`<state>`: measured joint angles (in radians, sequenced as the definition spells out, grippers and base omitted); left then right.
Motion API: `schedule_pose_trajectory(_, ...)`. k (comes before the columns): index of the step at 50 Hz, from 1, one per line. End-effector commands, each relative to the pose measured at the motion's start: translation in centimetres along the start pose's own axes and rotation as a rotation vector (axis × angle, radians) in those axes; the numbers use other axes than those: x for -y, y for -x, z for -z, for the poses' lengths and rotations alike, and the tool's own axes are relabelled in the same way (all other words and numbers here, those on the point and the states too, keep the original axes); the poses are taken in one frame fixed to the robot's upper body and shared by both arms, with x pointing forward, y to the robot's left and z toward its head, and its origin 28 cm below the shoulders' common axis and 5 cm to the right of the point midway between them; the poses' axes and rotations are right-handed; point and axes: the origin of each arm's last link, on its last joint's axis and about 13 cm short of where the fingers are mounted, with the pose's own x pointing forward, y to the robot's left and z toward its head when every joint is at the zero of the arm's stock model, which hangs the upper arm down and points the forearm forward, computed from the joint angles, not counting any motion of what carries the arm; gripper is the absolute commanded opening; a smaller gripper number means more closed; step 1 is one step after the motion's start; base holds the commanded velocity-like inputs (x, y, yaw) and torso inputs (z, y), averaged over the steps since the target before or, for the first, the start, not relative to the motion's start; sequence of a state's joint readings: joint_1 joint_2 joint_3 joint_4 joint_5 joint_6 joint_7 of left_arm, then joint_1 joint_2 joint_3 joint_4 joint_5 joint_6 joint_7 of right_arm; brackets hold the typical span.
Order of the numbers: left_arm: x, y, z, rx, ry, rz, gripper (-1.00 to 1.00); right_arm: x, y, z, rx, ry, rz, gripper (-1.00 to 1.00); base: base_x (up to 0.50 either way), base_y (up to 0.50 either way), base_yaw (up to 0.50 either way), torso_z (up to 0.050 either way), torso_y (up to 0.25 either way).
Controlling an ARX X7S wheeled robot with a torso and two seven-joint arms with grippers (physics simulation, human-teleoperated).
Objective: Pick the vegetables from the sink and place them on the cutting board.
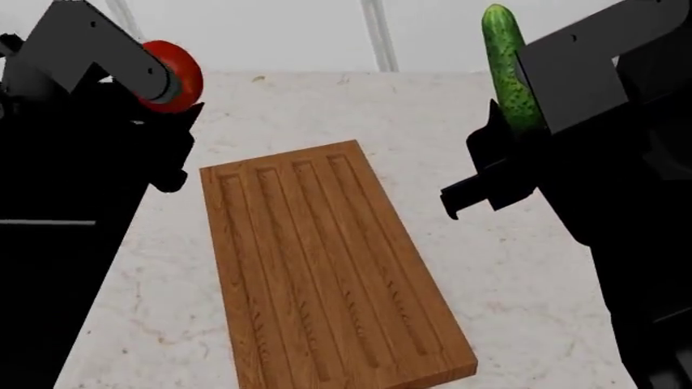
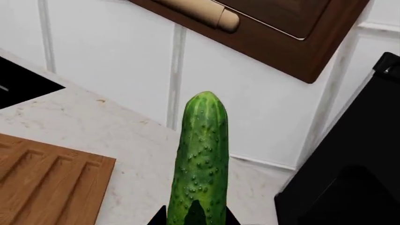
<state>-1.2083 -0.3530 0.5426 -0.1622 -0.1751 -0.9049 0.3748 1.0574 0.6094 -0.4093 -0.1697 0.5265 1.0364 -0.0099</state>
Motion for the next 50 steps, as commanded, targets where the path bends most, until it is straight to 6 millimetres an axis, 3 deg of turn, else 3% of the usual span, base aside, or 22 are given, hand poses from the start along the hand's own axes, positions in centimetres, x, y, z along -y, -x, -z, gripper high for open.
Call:
schedule_pose_trajectory(1, -0.6, -2.9, -1.6, -0.006, 0.158, 0.108, -1.0, 0.0, 0.0, -0.6, 0.019, 0.002, 0.001, -1.0, 0.0, 0.0, 0.0, 0.0, 0.0)
schedule_pose_trajectory(18, 1.9, -6.5, -0.8, -0.108, 0.131, 0.236, -1.0, -0.1, -0.2, -0.2, 0.006, -0.012, 0.008, -1.0, 0.0, 0.0, 0.0, 0.0, 0.0)
schedule_pose_trajectory(50, 4.2, -6.0, 1.8, -0.2, 0.099, 0.302, -1.0, -0.2, 0.1, -0.1, 0.005, -0.016, 0.003, -1.0, 0.0, 0.0, 0.0, 0.0, 0.0)
